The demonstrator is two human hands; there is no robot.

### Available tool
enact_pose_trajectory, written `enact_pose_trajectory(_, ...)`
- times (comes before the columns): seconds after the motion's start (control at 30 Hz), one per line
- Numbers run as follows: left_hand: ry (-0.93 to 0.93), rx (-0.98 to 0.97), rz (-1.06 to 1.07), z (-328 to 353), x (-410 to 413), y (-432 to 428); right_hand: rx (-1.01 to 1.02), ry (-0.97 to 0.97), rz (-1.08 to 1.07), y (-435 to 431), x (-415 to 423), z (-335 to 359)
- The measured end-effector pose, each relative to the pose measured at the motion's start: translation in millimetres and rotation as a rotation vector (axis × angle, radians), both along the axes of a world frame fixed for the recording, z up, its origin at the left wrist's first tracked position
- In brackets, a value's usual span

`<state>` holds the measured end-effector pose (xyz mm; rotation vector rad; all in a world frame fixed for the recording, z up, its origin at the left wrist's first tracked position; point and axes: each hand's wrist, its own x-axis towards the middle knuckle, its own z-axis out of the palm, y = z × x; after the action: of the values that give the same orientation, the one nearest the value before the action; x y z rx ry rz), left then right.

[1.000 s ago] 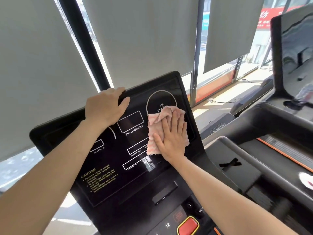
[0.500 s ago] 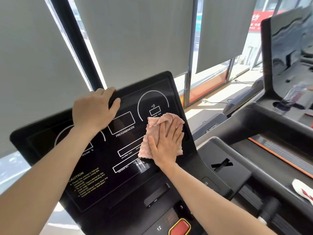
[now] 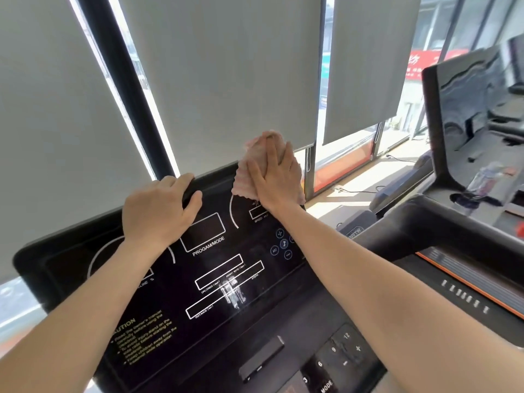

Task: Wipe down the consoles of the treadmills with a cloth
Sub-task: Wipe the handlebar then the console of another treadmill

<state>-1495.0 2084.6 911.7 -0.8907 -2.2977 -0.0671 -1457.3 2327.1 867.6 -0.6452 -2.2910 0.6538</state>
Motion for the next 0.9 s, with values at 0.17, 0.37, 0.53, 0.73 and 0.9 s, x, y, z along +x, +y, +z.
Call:
enact_pose_trajectory(0.17,-0.021,0.036,0.04,2,4,6,-0.108,0.045,0.083,17,5,13)
enact_pose_trajectory(0.37,0.005,0.048,0.031,-1,2,8,-0.202,0.028,0.005,21,30,-30)
enact_pose_trajectory(0.53,0.049,0.04,0.036,-8,-2,9,-0.254,-0.045,-0.026,15,65,-82)
enact_pose_trajectory(0.73,0.079,0.054,0.048,-12,-5,7,-0.299,-0.163,-0.014,2,119,-132)
enact_pose_trajectory(0.9,0.086,0.072,0.051,-12,-3,7,-0.379,-0.222,0.094,12,151,-191)
